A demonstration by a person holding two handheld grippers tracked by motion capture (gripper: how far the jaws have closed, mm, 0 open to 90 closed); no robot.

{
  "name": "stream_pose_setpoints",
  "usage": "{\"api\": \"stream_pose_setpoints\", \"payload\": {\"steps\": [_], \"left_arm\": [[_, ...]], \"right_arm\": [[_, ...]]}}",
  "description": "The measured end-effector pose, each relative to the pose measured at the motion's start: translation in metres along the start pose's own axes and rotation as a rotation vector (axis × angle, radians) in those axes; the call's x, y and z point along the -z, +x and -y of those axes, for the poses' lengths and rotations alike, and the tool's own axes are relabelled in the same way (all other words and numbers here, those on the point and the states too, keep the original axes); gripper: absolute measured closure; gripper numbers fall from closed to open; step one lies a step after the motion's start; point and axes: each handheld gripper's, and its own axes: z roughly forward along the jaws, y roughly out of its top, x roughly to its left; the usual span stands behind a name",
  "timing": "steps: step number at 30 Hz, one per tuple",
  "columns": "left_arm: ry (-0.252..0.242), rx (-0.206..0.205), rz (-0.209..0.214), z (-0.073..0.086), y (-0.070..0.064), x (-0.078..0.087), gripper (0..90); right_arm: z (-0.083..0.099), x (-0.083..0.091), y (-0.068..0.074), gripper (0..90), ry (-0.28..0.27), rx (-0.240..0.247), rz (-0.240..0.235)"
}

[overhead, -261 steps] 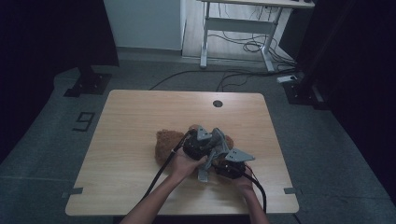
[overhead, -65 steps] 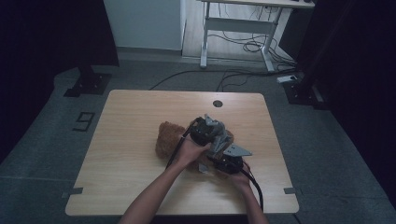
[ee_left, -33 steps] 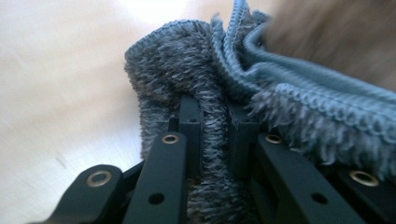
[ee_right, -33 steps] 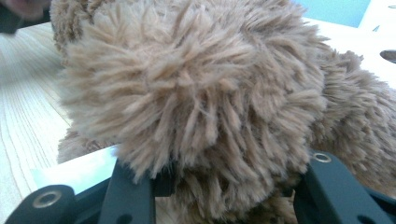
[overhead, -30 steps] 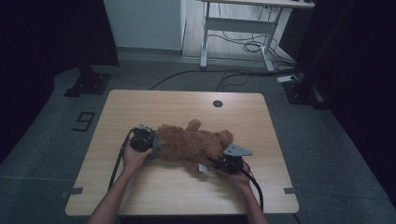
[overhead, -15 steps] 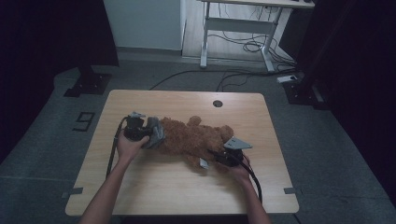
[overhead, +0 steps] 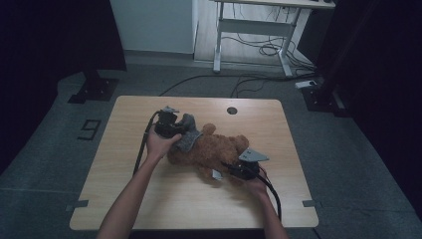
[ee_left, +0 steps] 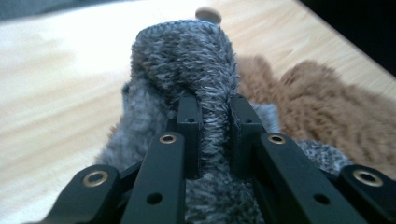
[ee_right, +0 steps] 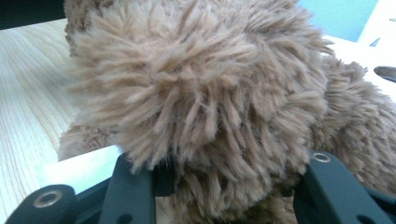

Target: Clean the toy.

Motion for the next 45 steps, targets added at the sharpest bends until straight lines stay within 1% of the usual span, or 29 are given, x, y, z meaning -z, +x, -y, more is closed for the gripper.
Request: {"api": "stream_pose_setpoints", "payload": {"steps": [2,5,7,10,13,15,16,19,20,23,25,27,29,31,33,35,37,39,40,42,43,45], "left_arm": [[0.022,-0.019,-0.016,0.002,-0.002,-0.002,77.4],[0.048,-0.03,-0.019,0.004,-0.003,0.0,77.8],[0.055,-0.036,-0.017,0.007,-0.004,0.002,78.2],[0.048,-0.05,-0.013,0.015,-0.006,0.003,78.8],[0.024,-0.048,-0.001,0.028,-0.007,0.006,79.2],[-0.003,-0.041,0.01,0.036,-0.007,0.008,79.4],[-0.009,-0.04,0.014,0.039,-0.007,0.01,79.6],[-0.037,-0.031,0.037,0.05,-0.007,0.016,79.7],[-0.047,-0.032,0.043,0.054,-0.006,0.018,79.7],[-0.067,-0.034,0.053,0.062,-0.008,0.022,79.7],[-0.078,-0.054,0.045,0.068,-0.011,0.025,79.8],[-0.087,-0.07,0.036,0.072,-0.015,0.027,79.8],[-0.096,-0.075,0.032,0.076,-0.018,0.029,79.8],[-0.102,-0.077,0.034,0.079,-0.02,0.031,79.8],[-0.108,-0.074,0.04,0.082,-0.02,0.032,79.9],[-0.108,-0.084,0.039,0.084,-0.021,0.033,79.9],[-0.109,-0.091,0.039,0.085,-0.022,0.034,79.9],[-0.112,-0.089,0.045,0.087,-0.022,0.035,79.9],[-0.112,-0.087,0.048,0.088,-0.022,0.035,79.8],[-0.117,-0.075,0.068,0.091,-0.021,0.037,79.9],[-0.118,-0.067,0.085,0.093,-0.02,0.038,79.9],[-0.124,-0.058,0.109,0.097,-0.02,0.04,79.8]], "right_arm": [[0.0,0.0,0.0,54.9,0.005,0.002,0.001],[0.0,0.0,0.001,54.2,0.008,0.0,0.003],[0.0,0.0,0.001,53.0,0.012,-0.002,0.006],[-0.001,0.001,0.002,49.3,0.02,-0.005,0.011],[-0.001,0.003,0.003,42.4,0.036,-0.033,0.022],[0.0,0.005,0.002,38.4,0.049,-0.07,0.019],[0.0,0.006,0.001,35.8,0.06,-0.1,0.012],[0.001,0.012,-0.002,29.2,0.082,-0.146,-0.008],[0.001,0.017,-0.003,28.1,0.08,-0.161,-0.017],[0.0,0.034,-0.007,22.6,0.042,-0.209,-0.045],[-0.003,0.045,-0.009,19.5,0.006,-0.246,-0.06],[-0.008,0.049,-0.009,16.3,-0.018,-0.266,-0.07],[-0.013,0.045,-0.008,13.1,-0.014,-0.269,-0.076],[-0.018,0.038,-0.007,11.7,-0.009,-0.276,-0.077],[-0.024,0.029,-0.008,8.9,-0.002,-0.29,-0.092],[-0.031,0.02,-0.009,7.1,0.019,-0.299,-0.106],[-0.035,0.01,-0.009,6.9,0.055,-0.3,-0.113],[-0.035,-0.001,-0.006,7.1,0.107,-0.297,-0.122],[-0.033,-0.006,-0.005,8.4,0.123,-0.307,-0.134],[-0.029,-0.009,-0.002,16.2,0.118,-0.297,-0.133],[-0.028,-0.008,-0.002,22.0,0.121,-0.299,-0.135],[-0.025,-0.004,0.001,31.5,0.126,-0.279,-0.133]]}}
